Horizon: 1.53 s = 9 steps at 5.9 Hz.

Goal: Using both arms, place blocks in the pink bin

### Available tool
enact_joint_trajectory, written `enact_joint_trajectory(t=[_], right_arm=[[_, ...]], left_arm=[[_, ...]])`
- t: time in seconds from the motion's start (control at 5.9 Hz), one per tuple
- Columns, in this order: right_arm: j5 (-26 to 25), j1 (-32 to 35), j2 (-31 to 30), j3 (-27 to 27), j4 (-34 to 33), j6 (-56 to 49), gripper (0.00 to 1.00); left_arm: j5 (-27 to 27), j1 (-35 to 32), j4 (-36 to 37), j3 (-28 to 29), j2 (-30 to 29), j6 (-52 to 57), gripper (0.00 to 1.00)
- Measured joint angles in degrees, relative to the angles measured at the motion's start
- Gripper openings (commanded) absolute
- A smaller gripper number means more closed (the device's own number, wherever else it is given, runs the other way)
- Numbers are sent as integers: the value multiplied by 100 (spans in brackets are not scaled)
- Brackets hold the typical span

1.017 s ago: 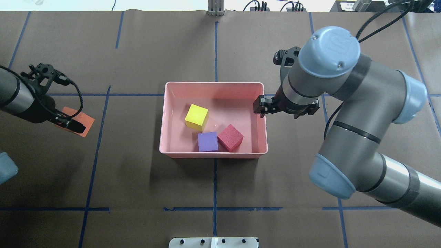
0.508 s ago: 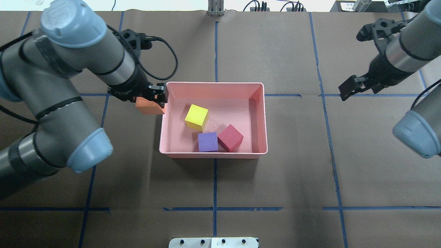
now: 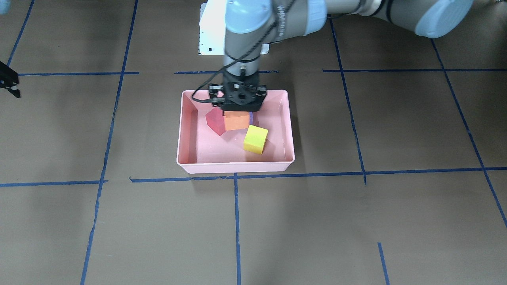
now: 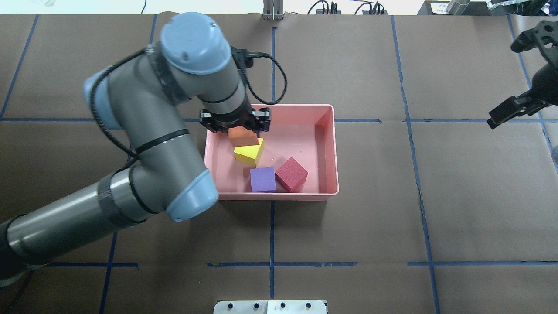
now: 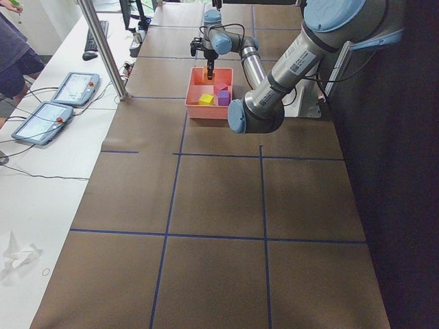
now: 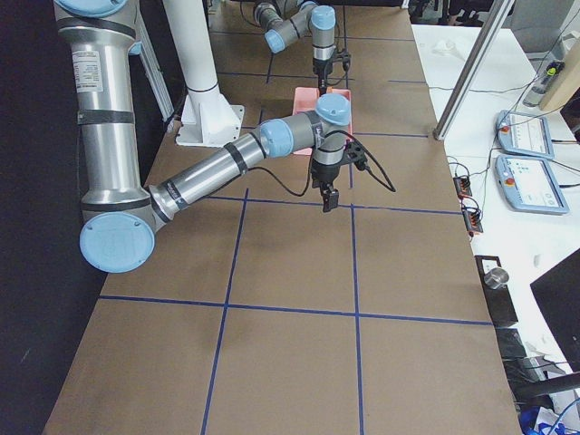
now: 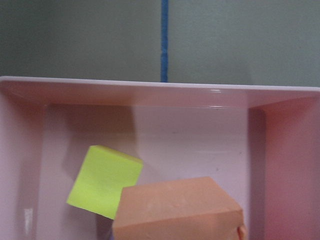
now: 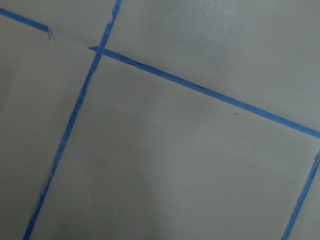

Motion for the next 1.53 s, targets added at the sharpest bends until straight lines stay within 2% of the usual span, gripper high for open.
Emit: enact_joint_trajectory(t=[0.17,0.34,0.68,1.02,1.36,1.53], right_arm=[[34,195,-261,-1,46,-353,100],[47,342,-495,-13,193,-549,100],[55,597,-913,-69,455,-896,100],[77,957,-1220,-242,492,-1168,100],[367,1394,-1286,-557,489,-1242,100],[448,1516,-1356,-610,484,-1244,100]], left_arm=[[26,3,-9,25,-22,89,100],[-147,-179,26,-302,334,545,100],[-835,-1062,46,-1341,1780,2232,100],[-1371,-2287,206,-1970,3193,4306,100],[-2212,-3832,309,-1928,4485,6585,100],[-2469,-4474,295,-1842,5064,7359,100]])
